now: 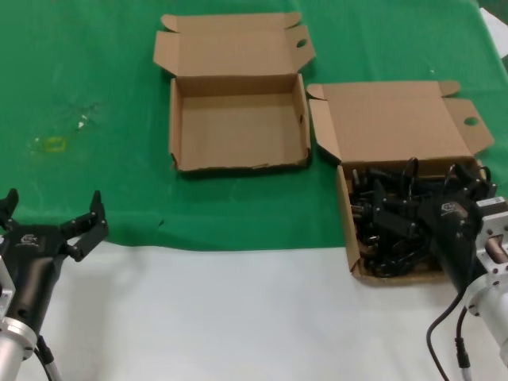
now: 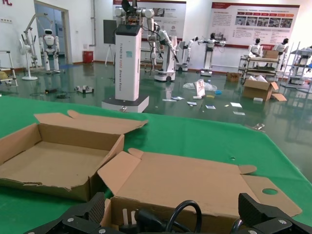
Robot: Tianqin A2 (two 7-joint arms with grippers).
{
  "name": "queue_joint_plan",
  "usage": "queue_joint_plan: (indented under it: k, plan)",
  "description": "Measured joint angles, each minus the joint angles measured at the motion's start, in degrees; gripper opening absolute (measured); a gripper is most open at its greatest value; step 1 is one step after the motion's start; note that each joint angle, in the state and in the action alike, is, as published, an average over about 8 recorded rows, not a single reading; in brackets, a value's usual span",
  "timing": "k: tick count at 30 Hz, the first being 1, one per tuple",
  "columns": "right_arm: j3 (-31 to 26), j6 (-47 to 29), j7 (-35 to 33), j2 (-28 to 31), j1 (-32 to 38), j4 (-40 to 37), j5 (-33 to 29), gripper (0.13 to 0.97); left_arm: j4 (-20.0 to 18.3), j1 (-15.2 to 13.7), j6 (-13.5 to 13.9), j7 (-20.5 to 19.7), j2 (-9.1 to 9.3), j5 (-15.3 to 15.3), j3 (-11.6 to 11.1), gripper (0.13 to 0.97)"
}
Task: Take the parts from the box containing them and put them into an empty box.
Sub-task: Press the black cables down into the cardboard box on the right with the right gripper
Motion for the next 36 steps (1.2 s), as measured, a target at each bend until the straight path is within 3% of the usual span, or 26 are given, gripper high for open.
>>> queue_joint_plan:
  k: [10, 13, 18, 23, 28, 36]
  plan:
    - [-5.0, 3.4, 1.2, 4.3, 0.9, 1.3, 3.2, 0.966, 0.0, 0.0, 0.0, 0.0, 0.0, 0.0, 0.0, 0.74]
    - [-7.3, 4.5, 1.0, 7.0, 1.7, 2.3, 4.7, 0.966, 0.0, 0.0, 0.0, 0.0, 0.0, 0.0, 0.0, 0.659]
    - [-13.1, 6.7, -0.2, 13.9, 4.3, 4.2, 9.0, 0.966, 0.0, 0.0, 0.0, 0.0, 0.0, 0.0, 0.0, 0.525]
    - [-20.0, 6.6, -0.5, 23.4, 8.7, 5.9, 13.1, 0.966, 0.0, 0.0, 0.0, 0.0, 0.0, 0.0, 0.0, 0.5]
    - [-26.6, -0.2, 3.1, 33.8, 15.9, 6.4, 13.0, 0.966, 0.0, 0.0, 0.0, 0.0, 0.0, 0.0, 0.0, 0.375]
    - [-38.0, -21.1, 5.8, 44.1, 35.1, 1.7, 6.6, 0.966, 0.0, 0.0, 0.0, 0.0, 0.0, 0.0, 0.0, 0.247]
